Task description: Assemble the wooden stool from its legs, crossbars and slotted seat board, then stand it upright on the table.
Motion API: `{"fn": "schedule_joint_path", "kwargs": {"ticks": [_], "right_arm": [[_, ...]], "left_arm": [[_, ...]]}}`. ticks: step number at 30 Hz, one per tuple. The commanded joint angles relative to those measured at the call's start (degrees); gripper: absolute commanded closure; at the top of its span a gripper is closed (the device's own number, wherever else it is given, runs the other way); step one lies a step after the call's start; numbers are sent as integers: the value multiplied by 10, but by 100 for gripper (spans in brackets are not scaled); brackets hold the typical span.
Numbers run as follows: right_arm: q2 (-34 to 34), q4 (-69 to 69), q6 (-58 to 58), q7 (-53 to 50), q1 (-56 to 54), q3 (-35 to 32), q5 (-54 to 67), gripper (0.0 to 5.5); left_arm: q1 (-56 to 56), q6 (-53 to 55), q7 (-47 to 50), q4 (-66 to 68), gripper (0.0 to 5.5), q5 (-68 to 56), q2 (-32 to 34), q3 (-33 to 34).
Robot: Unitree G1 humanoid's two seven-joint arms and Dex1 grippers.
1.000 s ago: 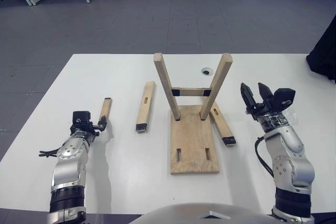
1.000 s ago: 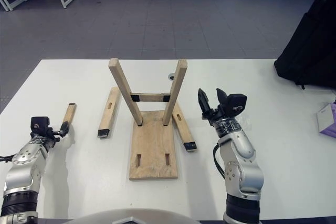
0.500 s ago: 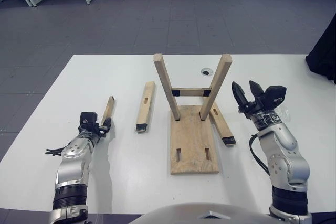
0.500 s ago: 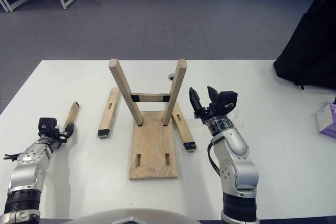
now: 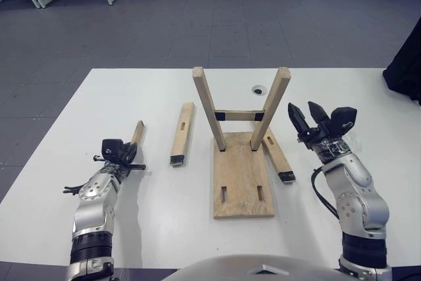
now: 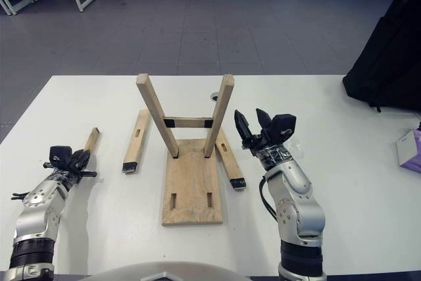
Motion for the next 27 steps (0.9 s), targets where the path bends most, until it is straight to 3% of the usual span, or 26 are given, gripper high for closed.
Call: {"fn": "schedule_joint_path", "kwargs": {"ticks": [1,10,12,15,19,22,27], "right_arm": [[-17,16,31,33,2,-29,59,212],[-40,21,50,64,-1,-36,95,212],[-51,14,84,96,10,-45,150,212],[-85,-7,121,172,33,-59,233,212],[-123,-28,161,257,43,-61,321,212],[-118,-41,188,235,8,-40,366,212],[-56,-69,233,114,-39,37,435,212]], "left_arm": [[1,-11,-79,-37,508,-94,-5,40],[23,23,-159,-95,508,-166,2,38],[49,83,-217,-163,508,-285,-3,56],[145,258,-330,-276,509,-559,33,90],[171,360,-356,-333,509,-680,79,82],[123,365,-343,-353,509,-657,87,41],[48,278,-317,-378,509,-474,64,-60]]}}
